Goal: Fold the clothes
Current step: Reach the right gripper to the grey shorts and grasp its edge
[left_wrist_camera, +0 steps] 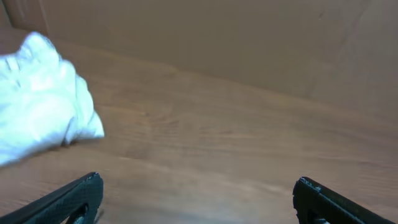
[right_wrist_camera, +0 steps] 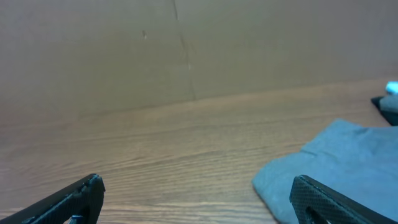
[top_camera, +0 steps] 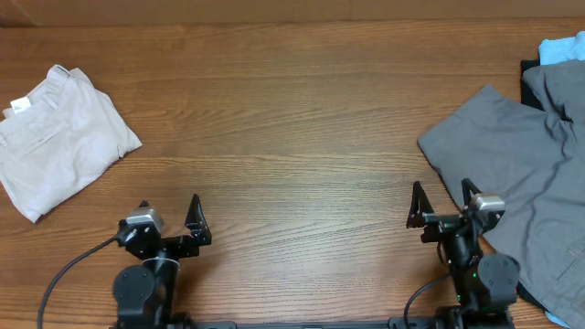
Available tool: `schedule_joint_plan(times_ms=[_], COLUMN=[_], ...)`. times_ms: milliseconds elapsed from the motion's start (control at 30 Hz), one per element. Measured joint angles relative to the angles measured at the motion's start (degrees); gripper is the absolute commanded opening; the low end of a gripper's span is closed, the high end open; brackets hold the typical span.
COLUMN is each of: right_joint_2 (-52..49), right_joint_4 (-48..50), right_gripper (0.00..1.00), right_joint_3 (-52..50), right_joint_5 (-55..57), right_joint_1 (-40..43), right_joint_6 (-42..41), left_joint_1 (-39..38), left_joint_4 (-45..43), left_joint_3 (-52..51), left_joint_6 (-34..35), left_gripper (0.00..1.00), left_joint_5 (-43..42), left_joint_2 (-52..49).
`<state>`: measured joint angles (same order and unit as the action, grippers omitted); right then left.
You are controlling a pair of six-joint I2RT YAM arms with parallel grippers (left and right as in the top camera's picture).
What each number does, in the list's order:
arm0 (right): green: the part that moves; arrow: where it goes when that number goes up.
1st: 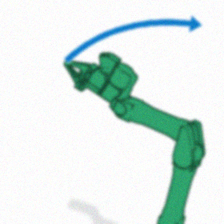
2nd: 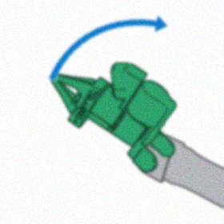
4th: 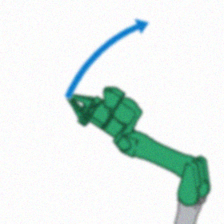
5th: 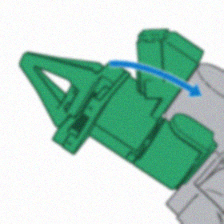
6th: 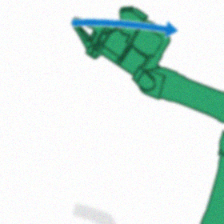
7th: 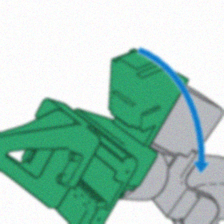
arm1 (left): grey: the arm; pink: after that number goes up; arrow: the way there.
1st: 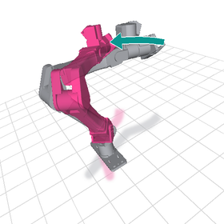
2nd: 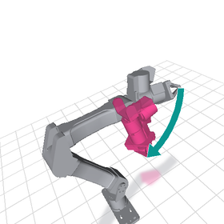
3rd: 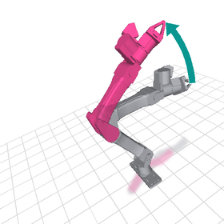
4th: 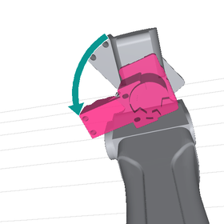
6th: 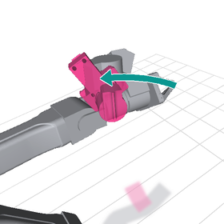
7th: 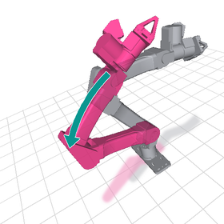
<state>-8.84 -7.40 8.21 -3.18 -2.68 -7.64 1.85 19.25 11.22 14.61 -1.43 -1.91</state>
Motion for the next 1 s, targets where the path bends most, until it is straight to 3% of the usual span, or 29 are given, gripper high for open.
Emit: schedule_joint_plan(times_ms=[200, 600, 1000], right_joint_2=[-17.6, -65.3, -86.0], right_joint_4=[-8.6, -31.3, -27.9], right_gripper=[1.00, 1.00, 1.00], right_joint_3=[14.0, 48.1, 51.1], right_joint_5=[0.0, -0.3, 13.7], right_joint_1=[0.0, 1.2, 6.0], right_joint_6=[-2.1, 0.0, 4.3], left_joint_1=[0.0, 0.0, 0.0], left_joint_4=[7.5, 26.8, 27.0], left_joint_3=[10.8, 34.8, 36.9], left_joint_6=[-0.1, -0.2, -0.2], left_gripper=[1.00, 1.00, 1.00], left_joint_5=[-0.3, -1.6, -5.0], left_joint_2=[-8.8, -43.7, -57.7])
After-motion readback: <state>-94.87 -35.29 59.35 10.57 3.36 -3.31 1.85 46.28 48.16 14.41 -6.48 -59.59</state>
